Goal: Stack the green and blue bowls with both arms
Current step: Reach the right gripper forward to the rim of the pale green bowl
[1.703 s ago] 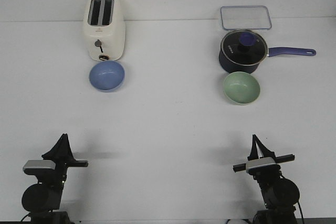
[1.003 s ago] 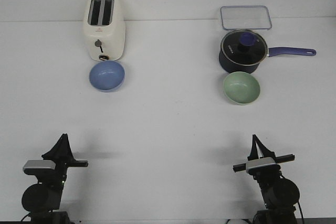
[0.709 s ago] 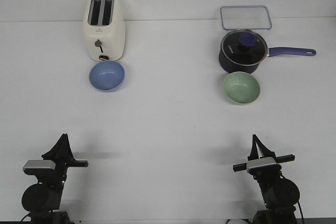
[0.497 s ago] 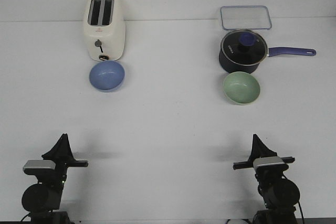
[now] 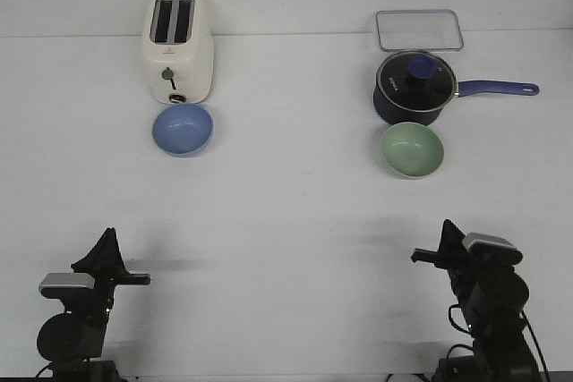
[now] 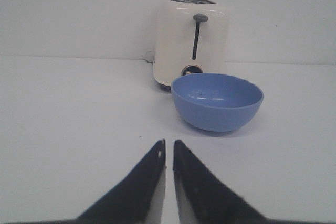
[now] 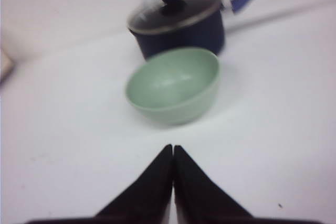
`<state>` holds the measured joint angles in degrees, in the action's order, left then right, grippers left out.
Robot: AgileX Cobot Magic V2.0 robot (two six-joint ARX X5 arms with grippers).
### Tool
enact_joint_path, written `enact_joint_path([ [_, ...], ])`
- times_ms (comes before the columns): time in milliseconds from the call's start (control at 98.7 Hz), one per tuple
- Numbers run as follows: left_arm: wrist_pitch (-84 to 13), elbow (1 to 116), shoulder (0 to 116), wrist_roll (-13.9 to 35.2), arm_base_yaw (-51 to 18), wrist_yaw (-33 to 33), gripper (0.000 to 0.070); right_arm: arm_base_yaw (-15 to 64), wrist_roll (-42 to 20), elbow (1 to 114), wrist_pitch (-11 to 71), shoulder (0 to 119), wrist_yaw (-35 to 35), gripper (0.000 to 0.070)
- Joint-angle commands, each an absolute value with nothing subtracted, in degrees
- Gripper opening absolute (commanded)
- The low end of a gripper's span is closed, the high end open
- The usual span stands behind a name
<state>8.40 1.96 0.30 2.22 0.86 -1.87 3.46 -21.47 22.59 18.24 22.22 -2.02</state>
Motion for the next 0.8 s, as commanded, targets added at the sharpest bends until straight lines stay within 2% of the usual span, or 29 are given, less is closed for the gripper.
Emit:
enact_joint_path([
  [0, 9.08, 0.80, 0.19, 1.54, 0.89, -2.13, 0.0015, 2.63, -21.15, 28.23, 20.51, 30.68, -0.80, 0.0007],
  [51, 9.08, 0.80, 0.19, 1.54, 0.89, -2.13, 0.0015, 1.85, -19.18, 32.14, 22.13, 36.64, 1.19, 0.0075],
  [162, 9.08, 0.80, 0.19, 1.54, 0.89, -2.13, 0.0015, 0.23, -16.62, 39.75, 24.10, 48.77, 3.07, 0.0399],
  [203, 9.08, 0.80, 0.19, 1.54, 0.89, -2.13, 0.0015, -0.34, -16.27, 42.28, 24.43, 52.88, 3.05, 0.0478],
  [243, 9.08, 0.80, 0.19, 1.54, 0.89, -2.13, 0.0015, -0.93, -15.92, 44.34, 24.45, 56.31, 3.07, 0.0513],
  [324, 9.08, 0.80, 0.19, 1.54, 0.89, -2.11, 0.0015, -2.37, -14.15, 48.97, 23.92, 64.03, 3.18, 0.0553],
  [649, 9.08, 0.80, 0.19, 1.54, 0.89, -2.13, 0.0015, -5.98, -10.46, 63.90, 22.85, 87.94, 3.70, 0.0551],
  [730, 9.08, 0.80, 0.19, 1.54, 0.89, -2.13, 0.0015, -6.24, -10.44, 66.76, 22.92, 92.23, 3.73, 0.0544],
  [791, 9.08, 0.80, 0.19, 1.54, 0.89, -2.13, 0.0015, -6.42, -10.46, 68.64, 23.38, 95.07, 4.25, 0.0501],
])
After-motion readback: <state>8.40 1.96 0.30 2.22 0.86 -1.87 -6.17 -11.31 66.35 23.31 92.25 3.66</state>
